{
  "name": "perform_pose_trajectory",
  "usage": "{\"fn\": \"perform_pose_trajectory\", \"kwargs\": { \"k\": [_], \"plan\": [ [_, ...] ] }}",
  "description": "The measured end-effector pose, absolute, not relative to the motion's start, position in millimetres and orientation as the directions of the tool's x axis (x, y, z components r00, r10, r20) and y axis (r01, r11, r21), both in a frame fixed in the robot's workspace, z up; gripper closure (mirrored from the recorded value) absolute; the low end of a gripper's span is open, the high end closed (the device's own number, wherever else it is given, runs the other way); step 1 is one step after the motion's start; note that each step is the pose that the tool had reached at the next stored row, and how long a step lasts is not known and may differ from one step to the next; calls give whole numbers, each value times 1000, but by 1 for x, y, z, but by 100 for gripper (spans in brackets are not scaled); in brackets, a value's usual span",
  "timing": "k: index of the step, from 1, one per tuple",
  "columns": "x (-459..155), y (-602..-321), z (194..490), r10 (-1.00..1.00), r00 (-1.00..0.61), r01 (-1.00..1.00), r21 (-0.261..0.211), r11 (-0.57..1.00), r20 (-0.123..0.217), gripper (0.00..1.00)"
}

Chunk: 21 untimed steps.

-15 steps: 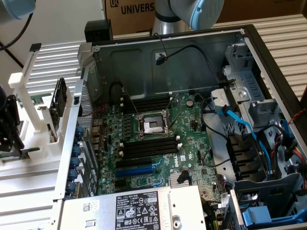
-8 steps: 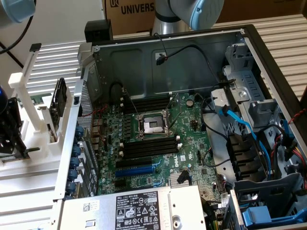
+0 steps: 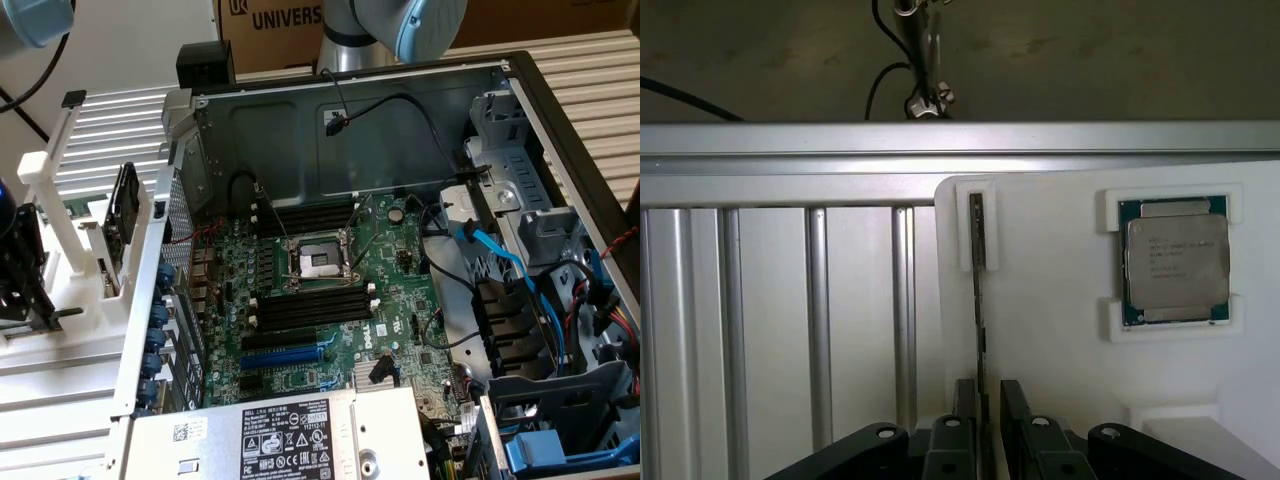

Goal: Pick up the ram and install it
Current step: 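Pick up the ram and move it above insertion slot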

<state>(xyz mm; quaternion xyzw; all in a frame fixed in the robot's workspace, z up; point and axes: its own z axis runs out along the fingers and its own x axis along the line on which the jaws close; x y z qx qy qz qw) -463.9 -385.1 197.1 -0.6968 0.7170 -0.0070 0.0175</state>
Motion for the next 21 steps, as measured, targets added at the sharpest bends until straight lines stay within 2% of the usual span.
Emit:
{"fn": "perform_pose_trajectory", "kwargs": {
  "k": [1, 11, 21],
  "plan": [
    [-464, -385, 197, -999, -28, -999, -34, 29, -15, 86],
    [-464, -385, 201, -999, -28, -999, -35, 29, -15, 86],
    [-468, -385, 228, -999, -28, -999, -35, 29, -14, 86]
  ]
}}
